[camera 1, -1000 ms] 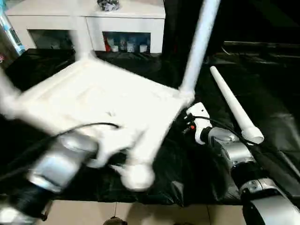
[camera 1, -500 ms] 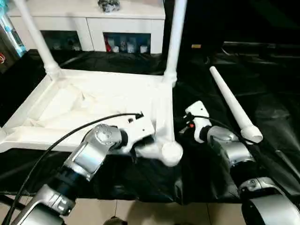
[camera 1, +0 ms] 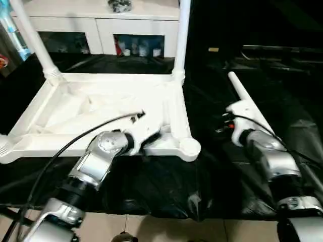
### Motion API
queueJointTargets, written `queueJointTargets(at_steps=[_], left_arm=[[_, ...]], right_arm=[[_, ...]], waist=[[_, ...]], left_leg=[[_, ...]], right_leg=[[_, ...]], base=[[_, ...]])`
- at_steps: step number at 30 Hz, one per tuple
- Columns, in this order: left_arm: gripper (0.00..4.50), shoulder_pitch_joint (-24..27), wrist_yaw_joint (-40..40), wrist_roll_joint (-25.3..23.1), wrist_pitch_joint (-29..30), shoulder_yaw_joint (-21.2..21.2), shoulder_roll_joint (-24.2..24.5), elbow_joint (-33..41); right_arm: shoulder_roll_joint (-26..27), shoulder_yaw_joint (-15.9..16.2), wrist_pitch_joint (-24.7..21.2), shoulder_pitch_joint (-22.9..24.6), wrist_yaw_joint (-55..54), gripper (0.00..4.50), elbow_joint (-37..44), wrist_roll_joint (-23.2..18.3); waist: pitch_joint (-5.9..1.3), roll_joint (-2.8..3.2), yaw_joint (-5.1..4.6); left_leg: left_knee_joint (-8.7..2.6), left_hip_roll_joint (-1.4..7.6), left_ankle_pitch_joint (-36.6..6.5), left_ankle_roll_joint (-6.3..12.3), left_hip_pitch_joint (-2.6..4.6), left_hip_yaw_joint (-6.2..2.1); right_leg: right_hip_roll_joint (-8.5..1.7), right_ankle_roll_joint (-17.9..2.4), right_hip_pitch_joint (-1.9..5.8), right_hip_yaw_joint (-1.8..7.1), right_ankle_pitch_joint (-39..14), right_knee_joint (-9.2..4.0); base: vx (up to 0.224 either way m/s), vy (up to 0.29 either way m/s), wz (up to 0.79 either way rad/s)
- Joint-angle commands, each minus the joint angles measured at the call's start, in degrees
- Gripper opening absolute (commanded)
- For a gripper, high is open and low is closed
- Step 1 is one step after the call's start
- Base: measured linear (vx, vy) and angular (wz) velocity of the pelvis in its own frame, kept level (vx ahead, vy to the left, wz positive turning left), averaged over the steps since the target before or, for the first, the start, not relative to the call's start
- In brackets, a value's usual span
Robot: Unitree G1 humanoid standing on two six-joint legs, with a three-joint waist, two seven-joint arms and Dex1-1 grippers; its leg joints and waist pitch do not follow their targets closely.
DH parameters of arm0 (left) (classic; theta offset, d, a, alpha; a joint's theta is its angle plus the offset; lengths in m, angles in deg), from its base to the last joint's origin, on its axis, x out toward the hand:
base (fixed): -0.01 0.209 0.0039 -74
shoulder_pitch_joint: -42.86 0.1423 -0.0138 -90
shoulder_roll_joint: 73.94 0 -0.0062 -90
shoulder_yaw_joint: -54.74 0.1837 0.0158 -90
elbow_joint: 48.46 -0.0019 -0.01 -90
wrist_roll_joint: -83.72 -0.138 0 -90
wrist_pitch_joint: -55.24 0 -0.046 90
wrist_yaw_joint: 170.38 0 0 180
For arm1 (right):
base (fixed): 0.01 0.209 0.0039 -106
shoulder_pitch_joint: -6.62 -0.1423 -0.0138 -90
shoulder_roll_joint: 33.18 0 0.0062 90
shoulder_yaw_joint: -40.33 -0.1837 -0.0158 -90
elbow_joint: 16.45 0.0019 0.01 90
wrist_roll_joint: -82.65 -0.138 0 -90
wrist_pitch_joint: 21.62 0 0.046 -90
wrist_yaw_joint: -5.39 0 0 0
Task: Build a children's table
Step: Rotate table base, then pick table leg
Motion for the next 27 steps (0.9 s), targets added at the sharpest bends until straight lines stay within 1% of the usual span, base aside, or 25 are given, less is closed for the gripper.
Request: queueJointTargets(at_steps=[1, 2, 3, 4, 5, 6, 7, 8, 10, 11, 12, 14, 15, 17, 18, 19, 20, 21, 22, 23, 24, 25, 26, 27], left_arm=[[0.00, -0.7, 0.1, 2.6, 1.7, -1.5, -0.3, 2.0], [0.21, -0.6, 0.7, 3.5, 2.3, -1.6, -0.4, 3.5], [0.34, -0.6, 0.7, 3.5, 2.3, -1.6, -0.4, 3.5], [0.42, -0.5, 0.8, 3.6, 2.5, -1.6, -0.5, 4.2], [0.45, -0.1, 1.9, 4.0, 3.3, -1.1, -0.3, 5.8], [0.45, 0.1, 2.5, 3.8, 3.5, -0.7, -0.2, 6.7], [0.54, 0.2, 2.4, 3.4, 3.4, -0.5, -0.2, 7.0], [0.71, 0.2, 2.2, 3.1, 3.3, -0.5, -0.2, 7.2], [0.85, 0.4, 2.2, 3.6, 4.2, -0.5, -0.3, 8.2], [0.89, 0.6, 2.2, 4.0, 4.7, -0.3, -0.2, 8.9], [0.98, 0.6, 2.2, 4.0, 4.7, -0.3, -0.2, 8.9], [1.18, 0.9, 2.8, 4.5, 5.7, 0.4, 0.3, 10.4], [1.18, 1.1, 3.5, 4.5, 6.6, 0.8, 0.6, 11.9], [1.31, 1.3, 4.4, 4.4, 7.4, 1.2, 1.1, 13.4], [1.40, 1.3, 4.6, 4.3, 7.8, 1.4, 1.3, 14.2], [1.50, 1.3, 5.1, 4.4, 8.2, 1.5, 1.6, 14.7], [1.58, 1.4, 5.6, 4.6, 8.7, 1.7, 1.9, 15.4], [1.65, 1.3, 6.2, 4.8, 9.4, 1.9, 2.3, 16.1], [1.65, 1.3, 6.2, 4.8, 9.4, 1.9, 2.3, 16.1], [1.75, 1.5, 7.0, 5.1, 10.5, 2.2, 2.9, 17.3], [1.85, 1.7, 7.4, 5.3, 10.9, 2.4, 3.3, 18.0], [1.94, 1.8, 7.5, 5.4, 11.3, 2.6, 3.5, 18.5], [1.99, 2.1, 7.6, 5.6, 11.9, 2.8, 3.8, 19.2], [2.07, 2.3, 7.7, 5.6, 12.2, 2.9, 3.9, 19.6]], right_arm=[[-1.2, -1.7, -0.9, -2.1, -1.6, 0.43, -1.2, -0.4], [-2.0, -2.0, -0.4, -3.4, -2.5, 0.44, -3.4, -0.2], [-2.0, -2.0, -0.4, -3.4, -2.5, 0.58, -3.4, -0.2], [-2.3, -2.2, -0.1, -4.0, -2.9, 0.69, -4.5, -0.1], [-3.0, -2.5, 0.4, -5.8, -3.5, 0.79, -7.3, 0.0], [-3.7, -2.7, 0.4, -7.4, -4.2, 0.79, -9.7, 0.4], [-4.0, -2.7, 0.5, -8.2, -4.5, 0.89, -10.9, 0.6], [-4.2, -2.8, 0.3, -8.6, -4.8, 0.99, -11.4, 0.8], [-4.9, -3.0, 0.1, -10.4, -5.9, 1.19, -14.4, 1.2], [-5.3, -3.1, 0.3, -11.2, -6.3, 1.28, -15.9, 1.4], [-5.3, -3.1, 0.3, -11.2, -6.3, 1.36, -15.9, 1.4], [-5.9, -3.4, 0.7, -12.6, -6.5, 1.52, -18.7, 1.4], [-6.3, -3.7, 1.4, -13.9, -6.1, 1.52, -21.2, 1.3], [-6.8, -3.5, 2.0, -15.1, -6.6, 1.72, -23.4, 1.7], [-7.0, -3.5, 2.2, -15.5, -6.8, 1.79, -24.2, 1.9], [-7.2, -3.6, 2.2, -15.8, -7.0, 1.85, -24.7, 1.8], [-7.4, -3.7, 2.2, -16.1, -7.4, 1.94, -25.2, 1.9], [-7.7, -3.7, 2.1, -16.5, -8.0, 2.05, -26.0, 2.0], [-7.7, -3.6, 2.1, -16.6, -8.0, 2.05, -26.1, 2.1], [-8.2, -3.4, 2.2, -17.4, -8.7, 2.15, -27.6, 2.3], [-8.5, -3.3, 2.1, -17.8, -8.9, 2.24, -28.1, 2.5], [-8.6, -3.3, 2.3, -18.1, -9.1, 2.30, -28.8, 2.6], [-8.9, -3.4, 2.1, -18.6, -9.5, 2.37, -29.7, 2.7], [-9.1, -3.5, 2.0, -18.9, -9.8, 2.47, -30.2, 2.7]], waist=[[-4.41, -0.33, 0.17], [-4.35, -0.51, 0.13], [-4.35, -0.51, 0.13], [-4.32, -0.55, 0.04], [-4.39, -0.53, 0.03], [-4.49, -0.77, -0.01], [-4.37, -0.70, 0.02], [-4.36, -0.68, 0.00], [-4.45, -0.65, -0.04], [-4.47, -0.58, -0.04], [-4.47, -0.57, -0.03], [-4.43, -0.48, -0.05], [-4.50, -0.41, -0.02], [-4.41, -0.27, -0.03], [-4.33, -0.31, -0.01], [-4.21, -0.16, -0.05], [-4.08, -0.17, -0.05], [-4.11, -0.23, -0.09], [-4.05, -0.16, -0.08], [-4.01, -0.17, -0.12], [-3.77, 0.20, -0.13], [-3.79, -0.06, -0.24], [-3.59, 0.11, -0.18], [-3.68, 0.07, -0.28]], left_leg=[[-3.70, 1.82, -14.2, 0.53, 1.12, -0.55], [-3.69, 1.76, -14.5, 0.72, 1.14, -0.49], [-3.69, 1.76, -14.5, 0.72, 1.14, -0.49], [-3.62, 1.70, -14.2, 0.88, 1.00, -0.48], [-3.61, 1.74, -13.8, 0.87, 1.03, -0.54], [-3.50, 1.75, -13.1, 1.03, 0.96, -0.51], [-3.45, 1.74, -13.0, 1.14, 1.02, -0.40], [-3.40, 1.64, -12.7, 1.37, 0.92, -0.37], [-3.39, 1.68, -12.1, 1.48, 0.84, -0.43], [-3.37, 1.75, -12.2, 1.43, 0.97, -0.41], [-3.31, 1.74, -12.3, 1.37, 1.00, -0.38], [-3.35, 1.71, -13.1, 1.28, 1.01, -0.37], [-3.34, 1.80, -13.3, 1.23, 1.05, -0.42], [-3.33, 1.80, -13.8, 1.05, 1.04, -0.39], [-3.33, 1.78, -14.0, 1.04, 1.05, -0.36], [-3.39, 1.75, -14.5, 0.99, 1.03, -0.41], [-3.42, 1.68, -14.9, 0.97, 1.03, -0.39], [-3.44, 1.70, -14.9, 0.88, 0.98, -0.44], [-3.43, 1.64, -15.1, 0.80, 1.06, -0.41], [-3.43, 1.63, -15.3, 0.82, 1.04, -0.42], [-3.52, 1.64, -15.9, 0.60, 1.09, -0.47], [-3.50, 1.64, -16.2, 0.60, 1.07, -0.46], [-3.49, 1.59, -16.3, 0.68, 1.07, -0.44], [-3.46, 1.64, -16.2, 0.64, 1.00, -0.48]], right_leg=[[-3.23, -12.3, 2.92, 2.56, -14.3, -3.92], [-3.18, -11.8, 2.84, 2.55, -15.2, -4.11], [-3.18, -11.8, 2.84, 2.55, -15.2, -4.11], [-3.20, -11.2, 2.93, 2.53, -16.0, -4.18], [-3.29, -11.2, 2.94, 2.52, -15.9, -4.10], [-3.35, -11.5, 2.99, 2.48, -15.7, -4.01], [-3.22, -11.6, 2.83, 2.48, -15.7, -4.13], [-3.14, -11.6, 2.92, 2.49, -15.4, -4.07], [-3.09, -11.6, 3.02, 2.47, -14.3, -3.84], [-3.09, -12.1, 2.93, 2.43, -14.0, -3.84], [-3.09, -12.3, 2.90, 2.43, -13.8, -3.82], [-2.99, -12.4, 2.92, 2.39, -13.8, -3.79], [-3.10, -12.6, 2.94, 2.40, -13.7, -3.73], [-3.02, -13.0, 2.89, 2.37, -13.4, -3.76], [-3.00, -13.0, 2.87, 2.38, -13.5, -3.81], [-2.94, -13.0, 2.85, 2.37, -13.7, -3.79], [-2.88, -12.8, 2.83, 2.36, -14.1, -3.88], [-2.93, -12.8, 2.93, 2.34, -14.2, -3.80], [-2.90, -12.7, 2.83, 2.33, -14.6, -3.85], [-2.89, -12.7, 2.84, 2.33, -14.7, -3.91], [-2.88, -12.7, 2.69, 2.31, -15.3, -3.96], [-2.81, -12.8, 2.76, 2.28, -15.2, -3.93], [-2.78, -12.8, 2.64, 2.31, -15.3, -3.99], [-2.81, -13.0, 2.74, 2.31, -15.1, -3.83]], base=[[0.000, 0.000, 0.00], [0.000, 0.000, 0.00], [0.000, 0.000, 0.00], [0.000, 0.000, 0.00], [0.000, 0.000, 0.00], [0.000, 0.000, 0.00], [0.000, 0.000, 0.00], [0.000, 0.000, 0.00], [0.000, 0.000, 0.00], [0.000, 0.000, 0.00], [0.000, 0.000, 0.00], [0.000, 0.000, 0.00], [0.000, 0.000, 0.00], [0.000, 0.000, 0.00], [0.000, 0.000, 0.00], [0.000, 0.000, 0.00], [0.000, 0.000, 0.00], [0.000, 0.000, 0.00], [0.000, 0.000, 0.00], [0.000, 0.000, 0.00], [0.000, 0.000, 0.00], [0.000, 0.000, 0.00], [0.000, 0.000, 0.00], [0.000, 0.000, 0.00]])
